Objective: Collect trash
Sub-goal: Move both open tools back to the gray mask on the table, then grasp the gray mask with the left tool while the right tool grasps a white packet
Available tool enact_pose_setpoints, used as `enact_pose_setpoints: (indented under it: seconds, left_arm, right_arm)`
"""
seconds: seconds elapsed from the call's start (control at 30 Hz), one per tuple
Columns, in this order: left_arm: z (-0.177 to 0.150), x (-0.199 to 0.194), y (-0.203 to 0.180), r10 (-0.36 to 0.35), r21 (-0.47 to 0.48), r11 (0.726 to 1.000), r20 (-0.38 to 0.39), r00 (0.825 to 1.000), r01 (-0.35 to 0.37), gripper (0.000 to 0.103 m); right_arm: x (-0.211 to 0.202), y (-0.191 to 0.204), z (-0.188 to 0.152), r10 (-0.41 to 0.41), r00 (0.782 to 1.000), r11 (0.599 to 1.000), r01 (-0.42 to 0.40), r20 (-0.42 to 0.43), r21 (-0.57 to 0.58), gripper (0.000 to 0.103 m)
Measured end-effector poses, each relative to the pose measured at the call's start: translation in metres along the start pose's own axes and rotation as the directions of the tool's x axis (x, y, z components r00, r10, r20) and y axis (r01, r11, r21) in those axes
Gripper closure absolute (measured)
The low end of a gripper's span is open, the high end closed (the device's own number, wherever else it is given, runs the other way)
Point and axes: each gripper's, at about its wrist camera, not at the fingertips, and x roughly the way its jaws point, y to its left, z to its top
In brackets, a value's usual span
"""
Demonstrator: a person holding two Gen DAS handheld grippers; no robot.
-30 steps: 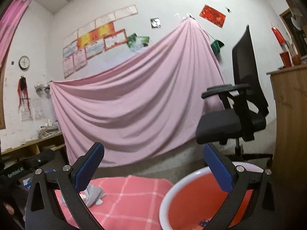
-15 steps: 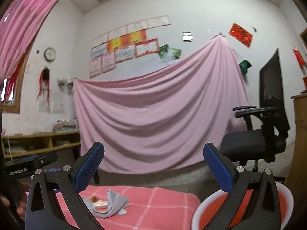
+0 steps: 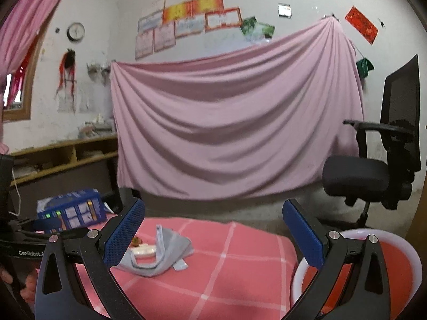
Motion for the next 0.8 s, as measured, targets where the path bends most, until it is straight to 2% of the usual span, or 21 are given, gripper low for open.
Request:
enact_pose_setpoints:
  seconds: [0.2, 0.3, 0.4, 0.5, 0.57, 0.6, 0.67, 0.8]
  left_arm:
    - [-0.006, 0.032, 0.001, -0.051, -0.036, 0.998, -0.125, 0.991, 0.047, 0.002]
    - [-0.008, 0.044, 0.000, -0.041, -0.022, 0.999, -0.166, 0.985, 0.038, 0.003]
    - [-0.004, 0.051, 0.000, -0.062, -0.033, 0.998, -0.196, 0.979, 0.057, 0.006]
    - [-0.001, 0.057, 0.000, -0.103, -0.043, 0.994, -0.215, 0.971, 0.096, 0.025]
    - [0.000, 0.065, 0.000, -0.134, -0.051, 0.991, -0.244, 0.961, 0.125, 0.048]
    - [-0.001, 0.068, 0.000, -0.154, -0.059, 0.988, -0.261, 0.953, 0.144, 0.053]
    - [0.000, 0.069, 0.001, -0.181, -0.069, 0.983, -0.274, 0.945, 0.168, 0.071]
    - [0.005, 0.062, 0.005, -0.198, -0.079, 0.980, -0.257, 0.946, 0.184, 0.085]
  right_arm:
    - [0.025, -0.003, -0.014, -0.067, 0.987, 0.998, 0.064, -0.146, -0.027, 0.000]
    - [0.029, -0.006, -0.016, -0.057, 0.982, 0.998, 0.054, -0.180, -0.018, 0.000]
    - [0.036, -0.007, -0.019, -0.056, 0.972, 0.998, 0.054, -0.226, -0.016, 0.000]
    - [0.047, -0.008, -0.023, -0.041, 0.956, 0.999, 0.040, -0.292, -0.010, 0.000]
    - [0.060, -0.010, -0.026, -0.023, 0.933, 1.000, 0.025, -0.360, -0.001, 0.000]
    - [0.064, -0.011, -0.028, -0.022, 0.923, 1.000, 0.026, -0.383, 0.004, 0.000]
    - [0.073, -0.013, -0.033, -0.014, 0.902, 0.999, 0.025, -0.431, 0.021, 0.000]
    - [0.089, -0.017, -0.042, 0.012, 0.850, 0.999, 0.015, -0.527, 0.048, 0.000]
